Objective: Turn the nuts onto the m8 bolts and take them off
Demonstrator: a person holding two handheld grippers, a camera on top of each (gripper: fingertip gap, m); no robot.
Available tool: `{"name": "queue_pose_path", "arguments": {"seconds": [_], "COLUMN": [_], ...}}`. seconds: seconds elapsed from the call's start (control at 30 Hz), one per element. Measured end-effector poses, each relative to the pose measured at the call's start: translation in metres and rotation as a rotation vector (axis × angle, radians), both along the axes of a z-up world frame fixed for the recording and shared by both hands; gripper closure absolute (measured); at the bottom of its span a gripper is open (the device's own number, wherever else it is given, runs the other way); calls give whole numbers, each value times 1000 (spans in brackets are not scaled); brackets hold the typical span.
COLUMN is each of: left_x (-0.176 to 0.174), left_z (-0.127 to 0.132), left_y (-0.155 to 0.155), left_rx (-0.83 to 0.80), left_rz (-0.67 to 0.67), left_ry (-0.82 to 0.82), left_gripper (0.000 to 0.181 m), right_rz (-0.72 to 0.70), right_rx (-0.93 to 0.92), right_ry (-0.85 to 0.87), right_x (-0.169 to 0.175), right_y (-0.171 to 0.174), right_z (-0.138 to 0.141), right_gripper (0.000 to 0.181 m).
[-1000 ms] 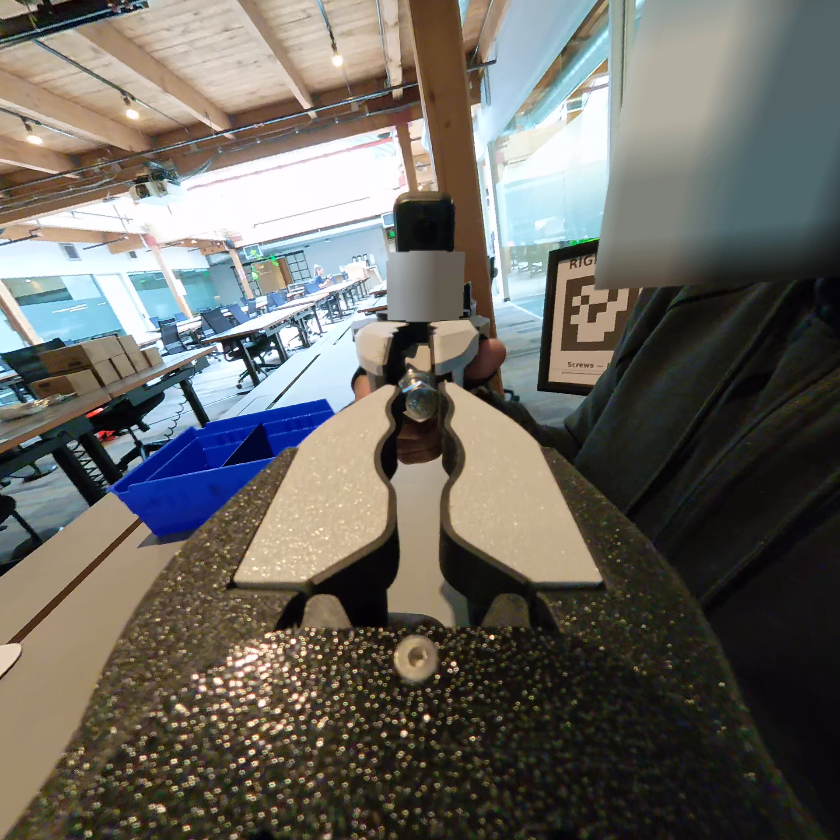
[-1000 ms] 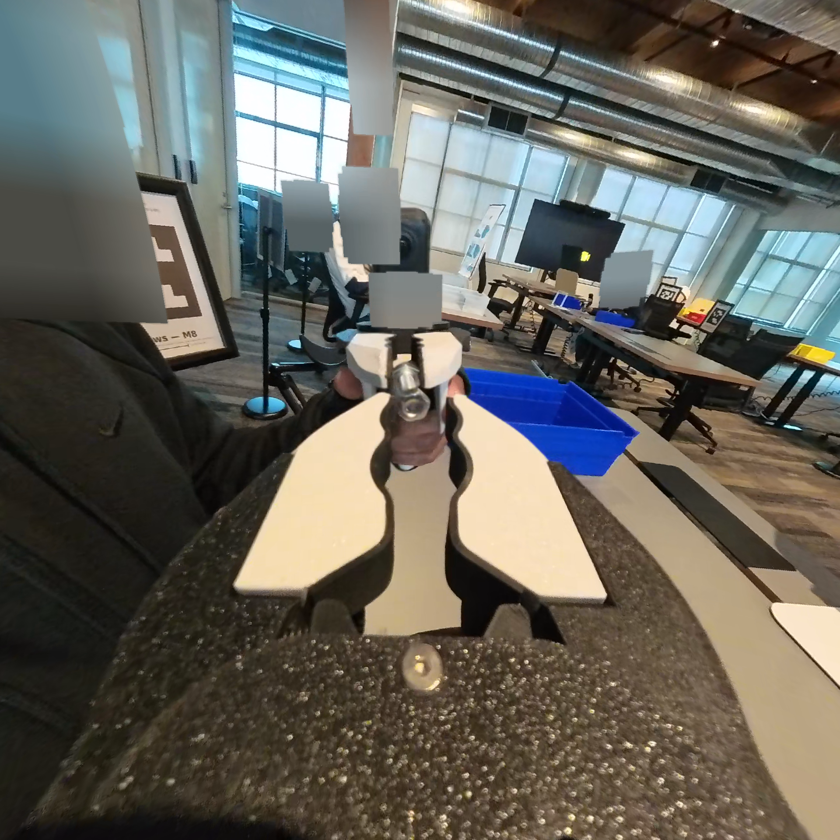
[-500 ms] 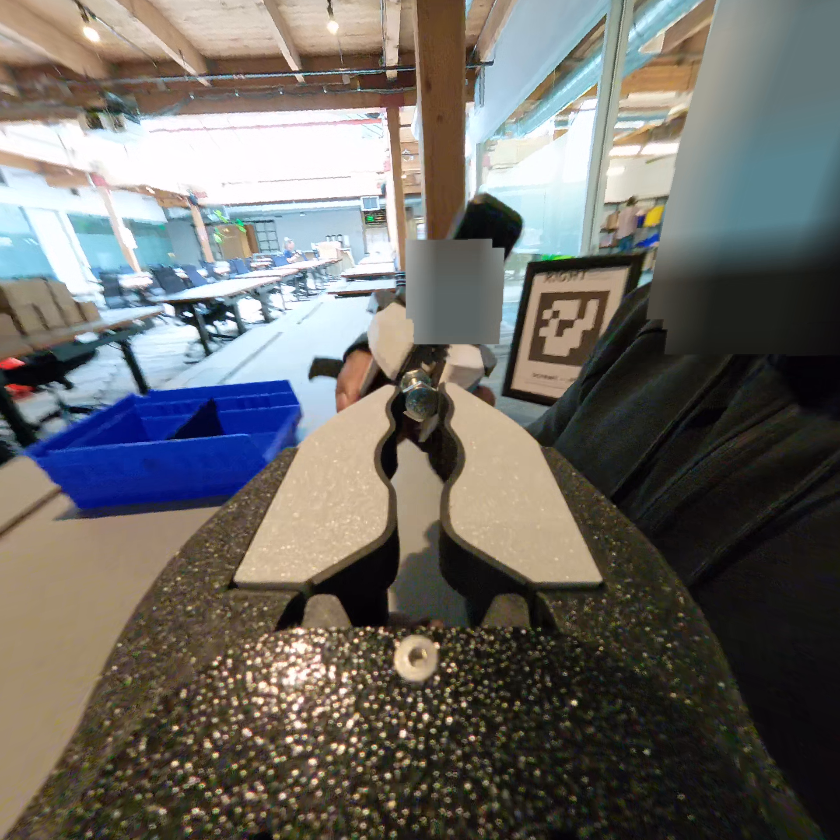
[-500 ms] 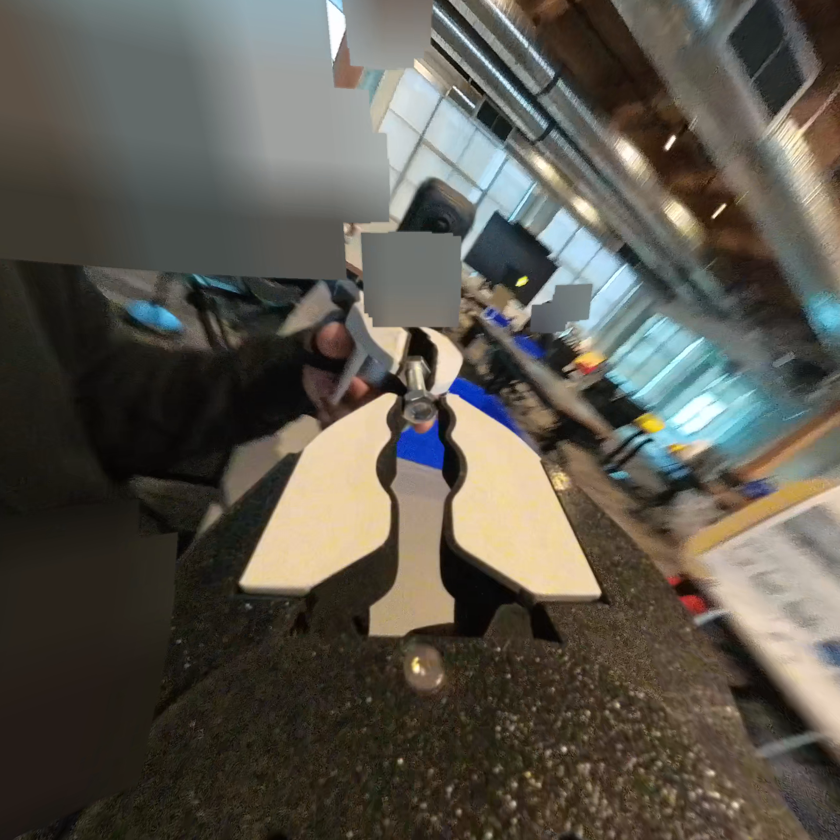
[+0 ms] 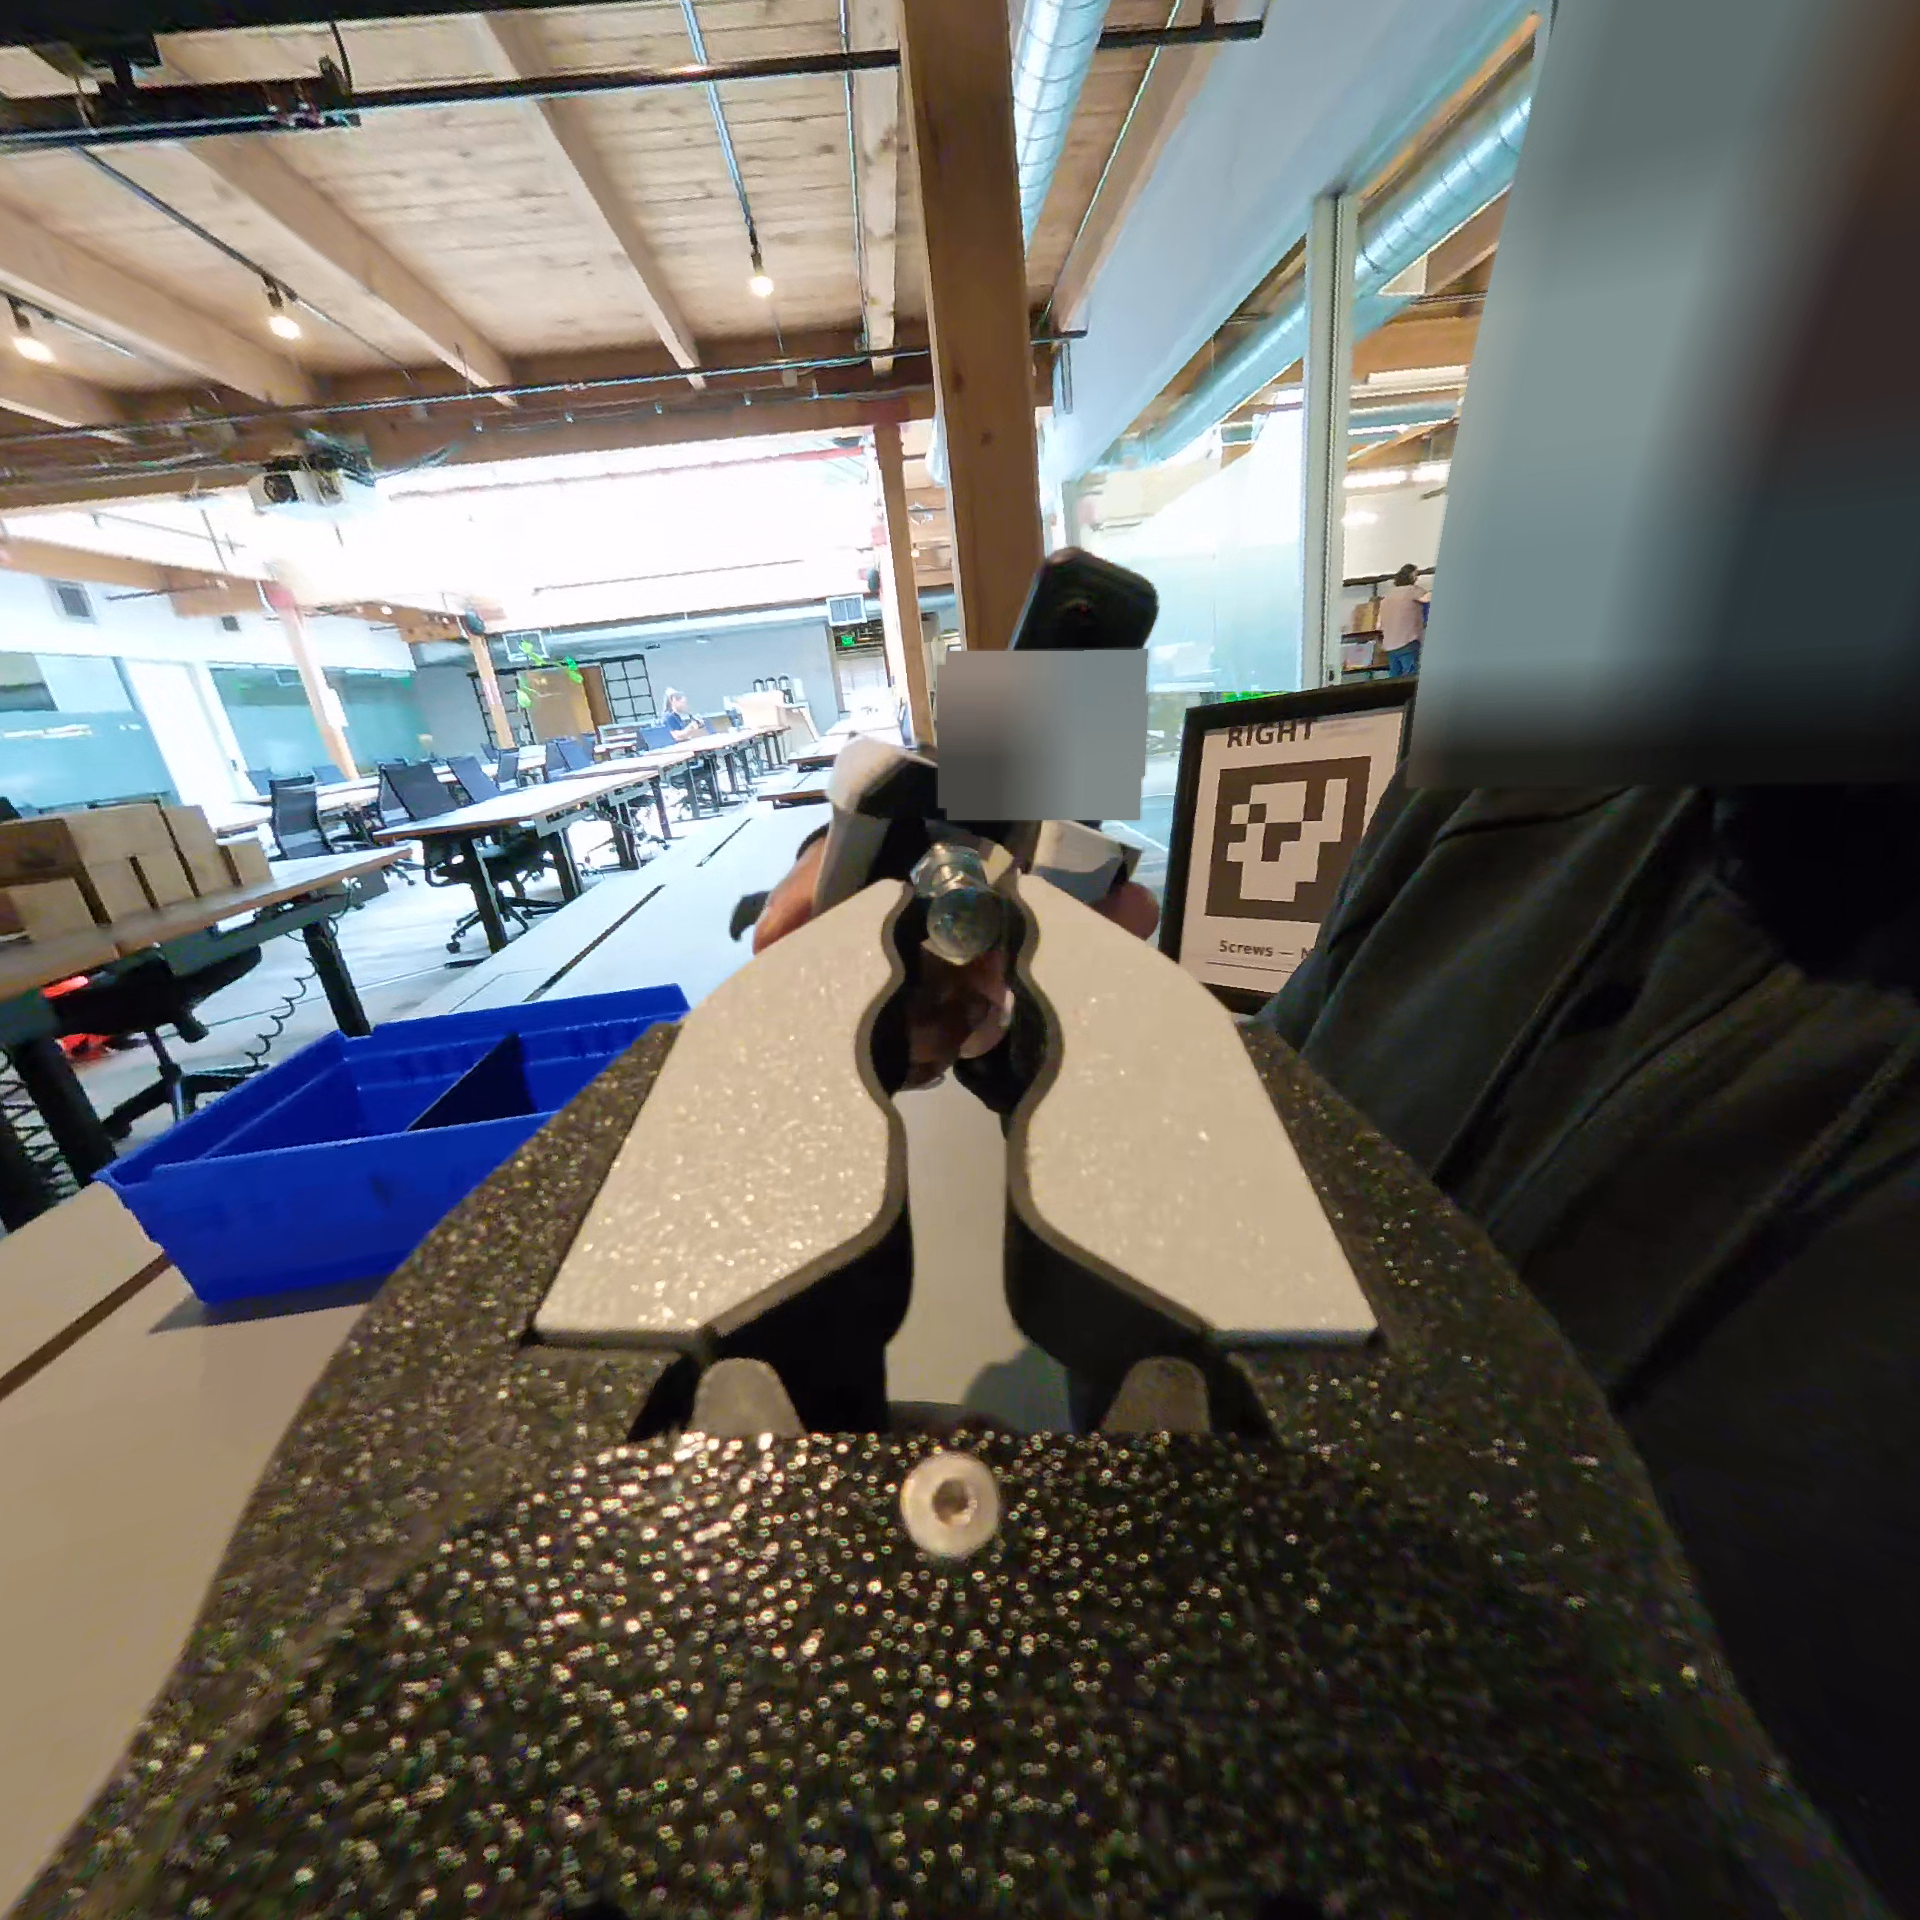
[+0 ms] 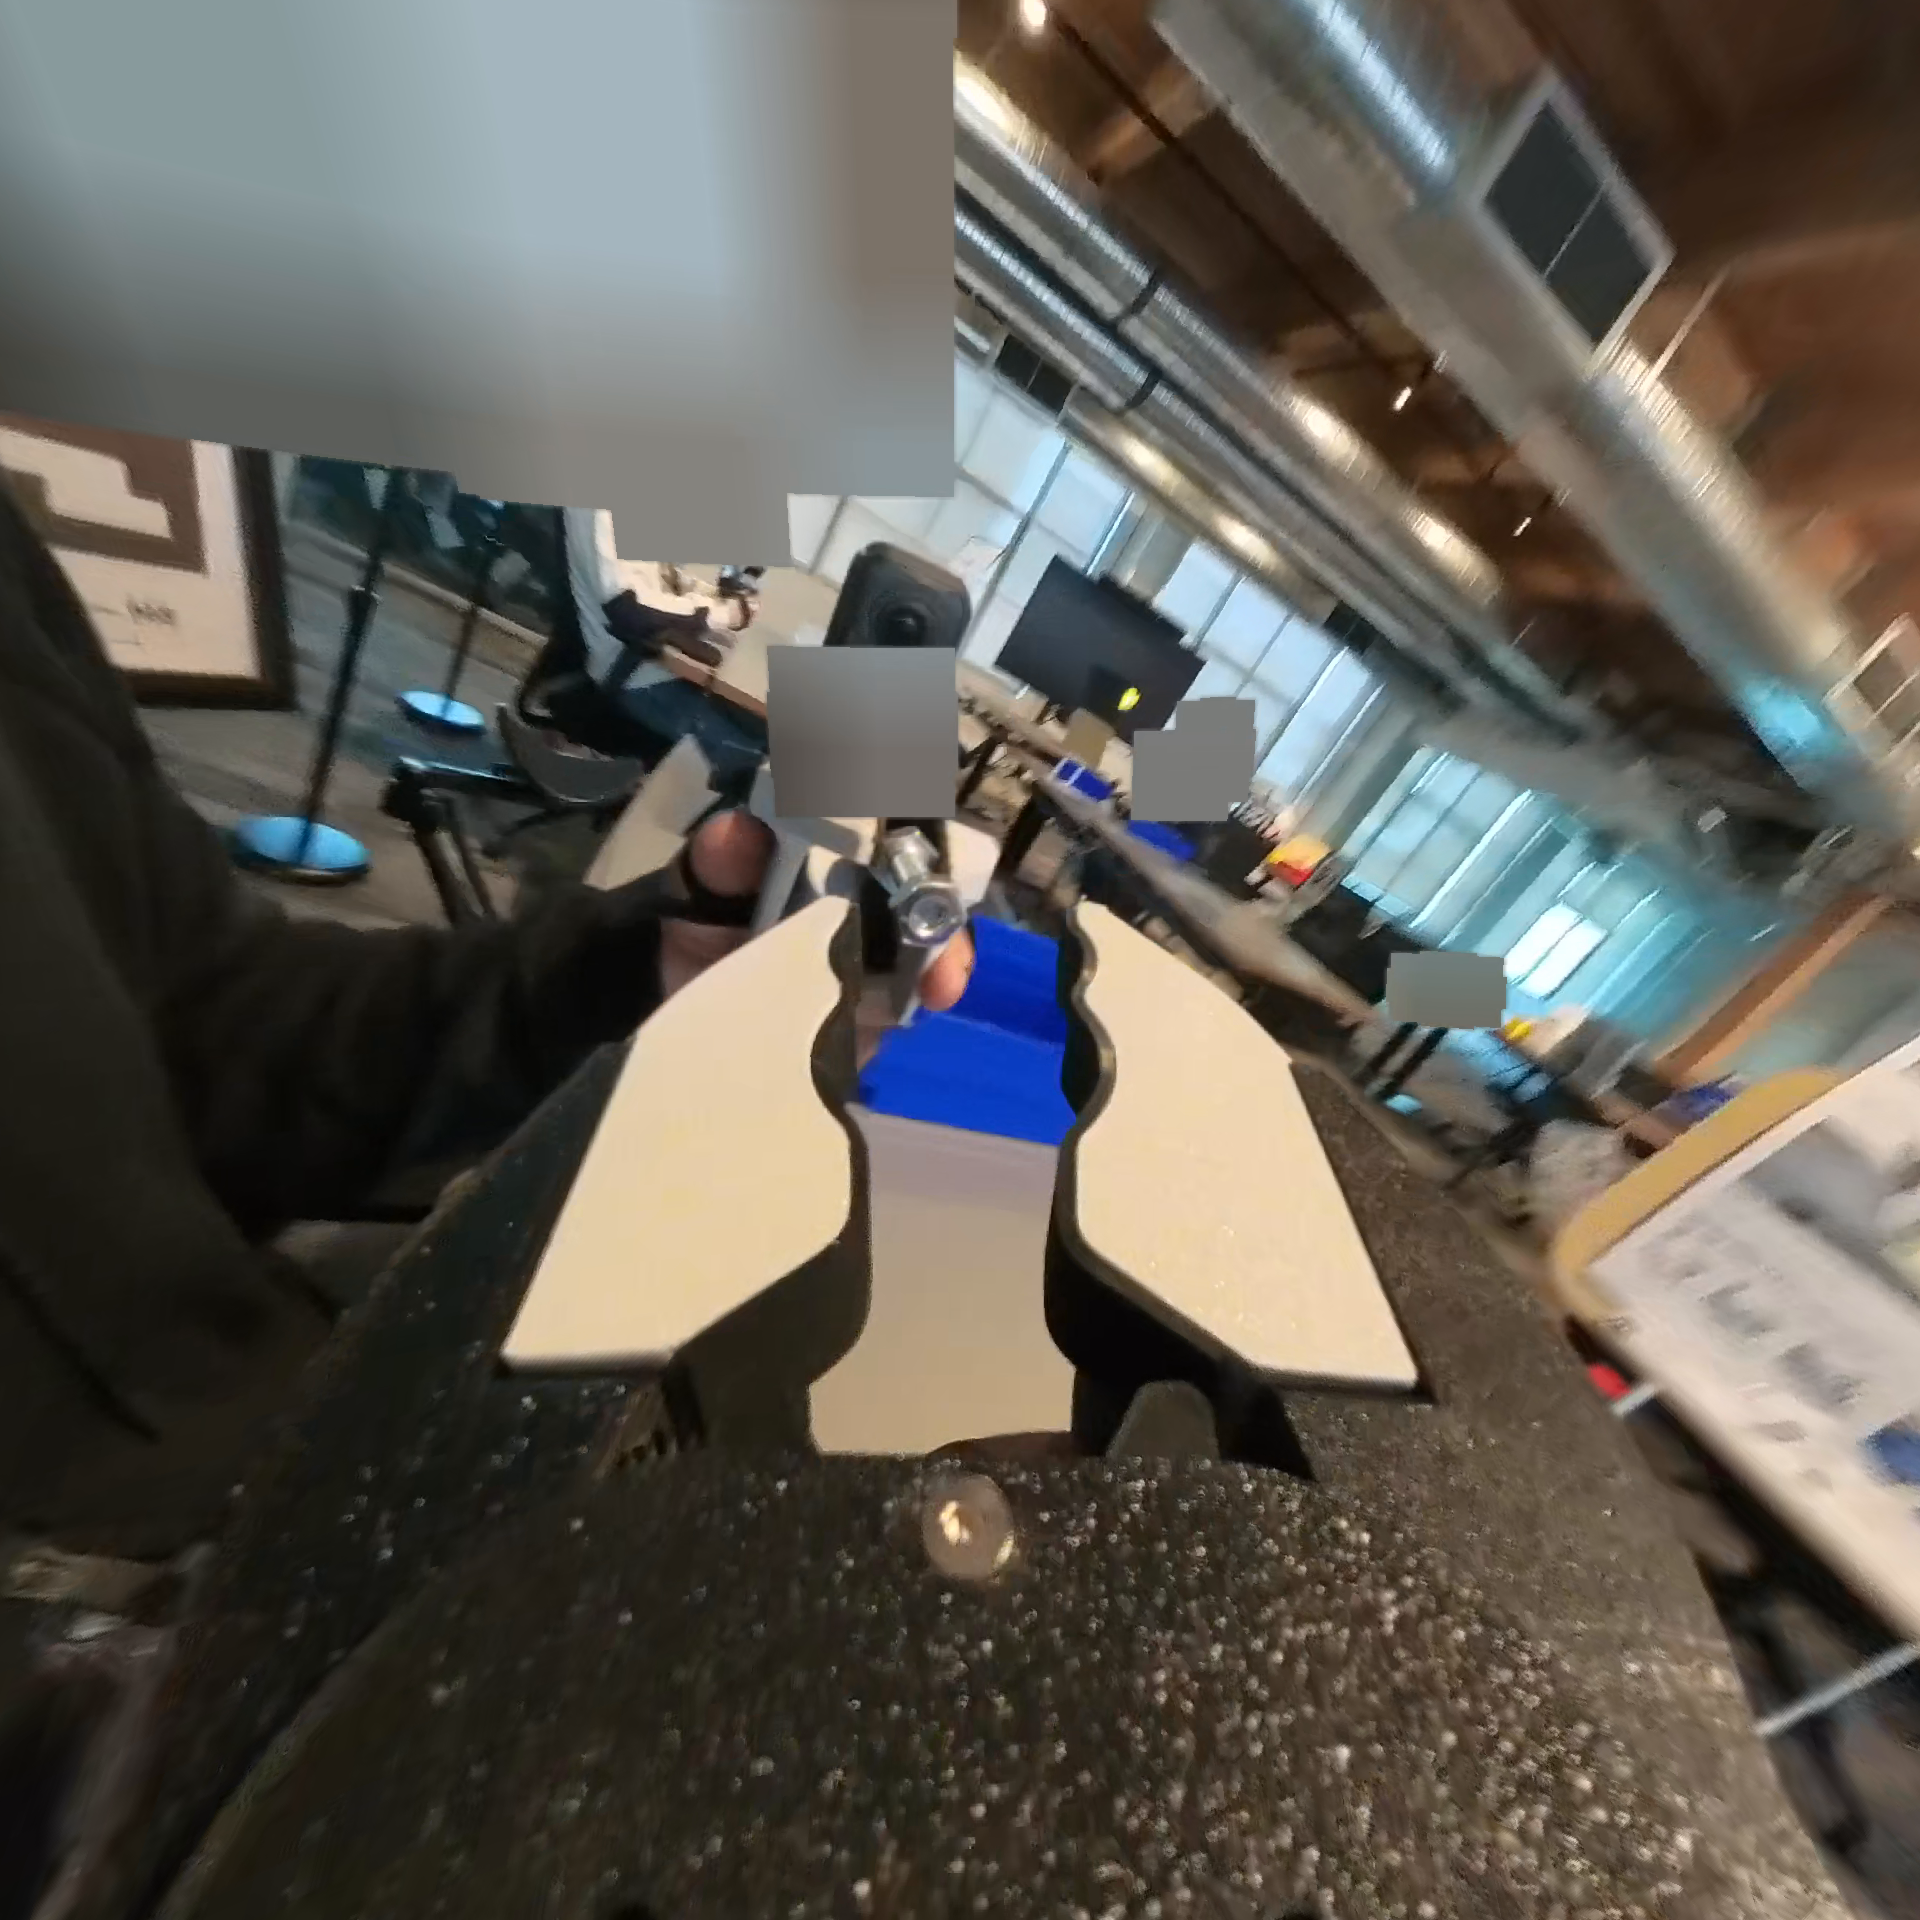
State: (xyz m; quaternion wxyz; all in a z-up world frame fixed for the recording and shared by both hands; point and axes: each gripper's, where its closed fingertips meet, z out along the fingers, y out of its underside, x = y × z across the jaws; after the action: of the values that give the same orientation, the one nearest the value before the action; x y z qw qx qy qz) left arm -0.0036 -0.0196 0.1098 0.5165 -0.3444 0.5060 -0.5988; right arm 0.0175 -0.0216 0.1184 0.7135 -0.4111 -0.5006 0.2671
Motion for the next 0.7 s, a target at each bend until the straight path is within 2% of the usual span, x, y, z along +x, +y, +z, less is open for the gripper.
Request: {"name": "queue_pose_path", "arguments": {"seconds": [0.33,0.4,0.47,0.57,0.7], "left_x": [8,10,13,17,21], "left_z": [-7,-8,-10,-12,-17], "left_y": [-6,-6,-7,-4,-6], "left_rx": [32,26,6,-111,-260], "left_rz": [-20,-25,-37,-81,-186], "left_ry": [24,30,42,88,131], "left_gripper": [167,167,167,167,167], "right_rz": [17,7,-22,-100,-232], "right_rx": [-91,-83,-35,134,589], "right_ry": [-91,-107,-126,-185,-279], "right_x": [-12,-12,-10,-5,-1], "right_y": [-2,-2,-1,2,0], "right_z": [-15,-16,-18,-21,-24], "right_gripper": [145,151,165,165,166]}}
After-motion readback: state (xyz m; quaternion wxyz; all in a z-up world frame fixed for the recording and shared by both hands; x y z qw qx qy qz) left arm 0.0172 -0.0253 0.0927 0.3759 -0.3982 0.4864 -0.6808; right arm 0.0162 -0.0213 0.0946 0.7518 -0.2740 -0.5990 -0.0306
